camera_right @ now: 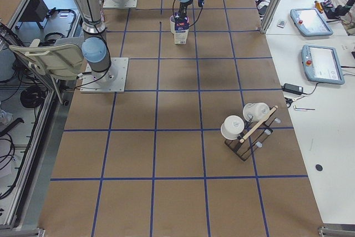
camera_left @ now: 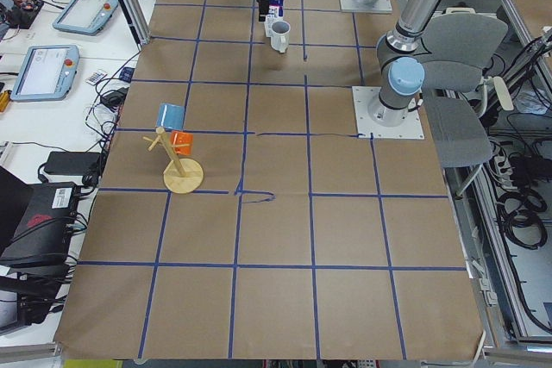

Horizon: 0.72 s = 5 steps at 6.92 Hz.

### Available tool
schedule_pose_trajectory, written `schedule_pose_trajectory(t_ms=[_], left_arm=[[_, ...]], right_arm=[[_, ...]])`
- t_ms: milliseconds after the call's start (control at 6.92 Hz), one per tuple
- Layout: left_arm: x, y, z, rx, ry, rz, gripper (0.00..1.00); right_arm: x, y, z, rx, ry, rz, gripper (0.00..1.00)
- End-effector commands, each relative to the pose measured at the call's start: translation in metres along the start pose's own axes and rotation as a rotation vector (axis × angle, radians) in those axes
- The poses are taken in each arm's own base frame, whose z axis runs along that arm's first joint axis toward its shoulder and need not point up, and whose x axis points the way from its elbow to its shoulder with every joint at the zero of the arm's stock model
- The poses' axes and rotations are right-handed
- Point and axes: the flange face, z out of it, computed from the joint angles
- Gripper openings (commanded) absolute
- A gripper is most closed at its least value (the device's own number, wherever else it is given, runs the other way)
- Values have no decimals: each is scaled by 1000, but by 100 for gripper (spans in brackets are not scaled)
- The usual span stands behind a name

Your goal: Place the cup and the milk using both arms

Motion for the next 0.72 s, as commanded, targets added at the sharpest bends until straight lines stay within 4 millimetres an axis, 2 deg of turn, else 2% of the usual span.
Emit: schedule_pose_trajectory(t_ms=[0,289,434,578], left_arm=[[0,1,0,0,0,0,100],[0,1,0,0,0,0,100],[0,1,0,0,0,0,100],[0,1,0,0,0,0,100]], right_arm=[[3,-1,-12,26,9,-3,100],[14,2,-59,108,40,3,100],[26,6,-77,133,45,23,100],[60,16,-118,201,26,85,100]])
